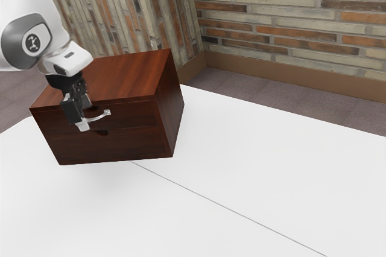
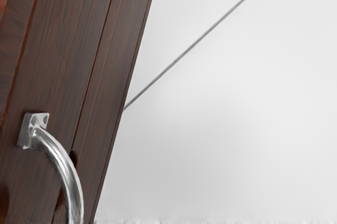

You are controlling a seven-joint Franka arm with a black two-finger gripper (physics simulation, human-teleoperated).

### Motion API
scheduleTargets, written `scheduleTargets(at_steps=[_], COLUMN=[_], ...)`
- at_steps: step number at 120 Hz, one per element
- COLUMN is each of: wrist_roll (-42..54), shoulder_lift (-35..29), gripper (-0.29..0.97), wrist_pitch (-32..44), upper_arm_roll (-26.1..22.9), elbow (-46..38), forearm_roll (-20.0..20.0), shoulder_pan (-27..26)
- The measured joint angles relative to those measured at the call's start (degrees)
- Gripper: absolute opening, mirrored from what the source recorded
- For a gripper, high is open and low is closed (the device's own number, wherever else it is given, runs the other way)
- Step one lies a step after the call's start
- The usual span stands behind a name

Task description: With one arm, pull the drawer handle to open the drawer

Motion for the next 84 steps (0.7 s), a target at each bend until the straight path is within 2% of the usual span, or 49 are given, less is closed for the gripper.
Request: scheduleTargets(at_steps=[39,84], wrist_roll=[8.41,15.31], shoulder_lift=[-3.14,-3.62], gripper=[0.68,0.68], wrist_pitch=[6.97,11.14], upper_arm_roll=[0.01,0.01], elbow=[-7.6,-9.05], forearm_roll=[0.86,0.93], shoulder_pan=[-1.99,-0.37])
